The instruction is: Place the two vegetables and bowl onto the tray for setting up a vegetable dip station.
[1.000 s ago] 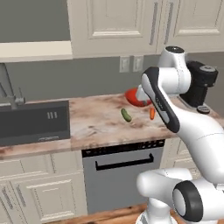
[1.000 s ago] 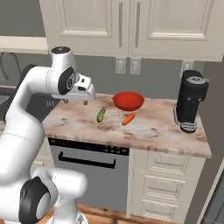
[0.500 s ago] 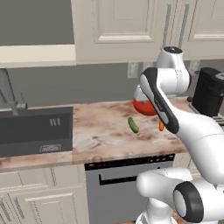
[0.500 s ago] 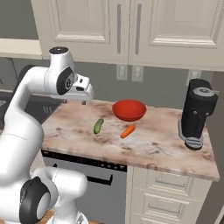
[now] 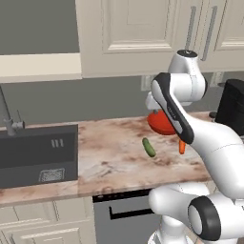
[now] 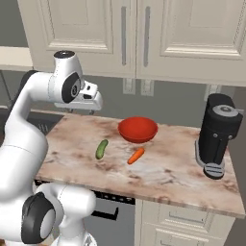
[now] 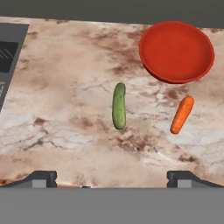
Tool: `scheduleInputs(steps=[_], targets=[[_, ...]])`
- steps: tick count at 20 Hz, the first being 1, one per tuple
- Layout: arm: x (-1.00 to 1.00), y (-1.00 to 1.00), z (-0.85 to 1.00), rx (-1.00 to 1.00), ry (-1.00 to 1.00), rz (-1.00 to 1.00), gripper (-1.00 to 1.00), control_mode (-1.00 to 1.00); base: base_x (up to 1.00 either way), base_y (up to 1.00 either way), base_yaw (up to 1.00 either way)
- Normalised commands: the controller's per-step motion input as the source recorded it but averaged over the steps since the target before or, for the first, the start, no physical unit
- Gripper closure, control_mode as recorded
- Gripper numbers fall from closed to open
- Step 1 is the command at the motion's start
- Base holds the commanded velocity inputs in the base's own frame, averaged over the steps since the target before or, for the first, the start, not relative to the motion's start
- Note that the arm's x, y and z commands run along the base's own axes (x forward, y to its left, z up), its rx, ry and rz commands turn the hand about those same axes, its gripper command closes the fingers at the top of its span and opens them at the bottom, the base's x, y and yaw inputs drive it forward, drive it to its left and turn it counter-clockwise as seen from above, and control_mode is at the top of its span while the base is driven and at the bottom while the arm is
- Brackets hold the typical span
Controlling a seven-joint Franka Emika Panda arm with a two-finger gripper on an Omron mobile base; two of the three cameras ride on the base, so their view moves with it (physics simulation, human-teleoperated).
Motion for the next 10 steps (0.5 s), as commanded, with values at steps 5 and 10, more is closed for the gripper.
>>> scheduleInputs(steps=[5,10], targets=[[0.0,0.0,0.0,0.0,0.0,0.0,-1.0,1.0,0.19,0.03,-0.13],[0.0,0.0,0.0,0.0,0.0,0.0,-1.0,1.0,0.18,0.01,-0.09]])
